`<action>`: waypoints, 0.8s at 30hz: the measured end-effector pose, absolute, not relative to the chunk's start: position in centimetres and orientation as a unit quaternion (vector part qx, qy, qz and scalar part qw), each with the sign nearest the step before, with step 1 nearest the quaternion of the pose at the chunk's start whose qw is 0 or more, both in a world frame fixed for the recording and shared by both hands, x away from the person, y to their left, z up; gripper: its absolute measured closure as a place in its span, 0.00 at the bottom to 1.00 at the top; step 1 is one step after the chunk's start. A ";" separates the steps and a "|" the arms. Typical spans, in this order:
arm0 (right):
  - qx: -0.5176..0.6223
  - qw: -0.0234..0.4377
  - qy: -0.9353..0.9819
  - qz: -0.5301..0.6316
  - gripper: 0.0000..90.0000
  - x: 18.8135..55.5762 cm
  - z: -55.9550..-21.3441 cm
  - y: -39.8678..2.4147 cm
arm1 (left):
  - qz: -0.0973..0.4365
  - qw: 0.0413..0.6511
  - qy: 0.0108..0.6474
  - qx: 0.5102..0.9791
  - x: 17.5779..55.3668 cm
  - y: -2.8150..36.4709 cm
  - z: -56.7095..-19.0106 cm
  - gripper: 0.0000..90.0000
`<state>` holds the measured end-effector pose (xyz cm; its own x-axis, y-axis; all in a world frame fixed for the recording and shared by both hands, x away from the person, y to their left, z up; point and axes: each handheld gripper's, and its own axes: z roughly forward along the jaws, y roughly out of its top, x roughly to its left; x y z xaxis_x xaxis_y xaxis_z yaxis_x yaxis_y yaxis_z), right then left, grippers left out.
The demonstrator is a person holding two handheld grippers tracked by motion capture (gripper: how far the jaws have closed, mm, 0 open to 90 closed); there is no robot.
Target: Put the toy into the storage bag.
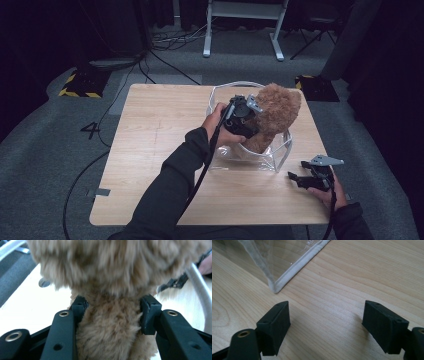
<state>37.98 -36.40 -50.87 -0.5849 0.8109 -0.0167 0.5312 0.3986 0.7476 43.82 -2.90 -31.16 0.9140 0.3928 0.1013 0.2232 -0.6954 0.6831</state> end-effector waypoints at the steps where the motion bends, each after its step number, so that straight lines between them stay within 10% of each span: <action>1: 0.412 0.193 0.814 0.362 0.25 38.0 -50.9 -36.4 | 0.123 0.346 0.167 0.915 43.8 -2.9 -31.2 0.58; 24: 0.413 0.193 0.813 0.361 0.25 38.0 -50.9 -36.4 | 0.095 0.312 0.171 0.930 44.7 -2.1 -32.2 0.59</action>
<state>37.97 -36.39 -50.87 -0.5844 0.8113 -0.0155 0.5324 0.3977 0.7473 44.70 -2.15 -32.18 0.9233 0.3775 0.0704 0.2587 -0.7470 0.6124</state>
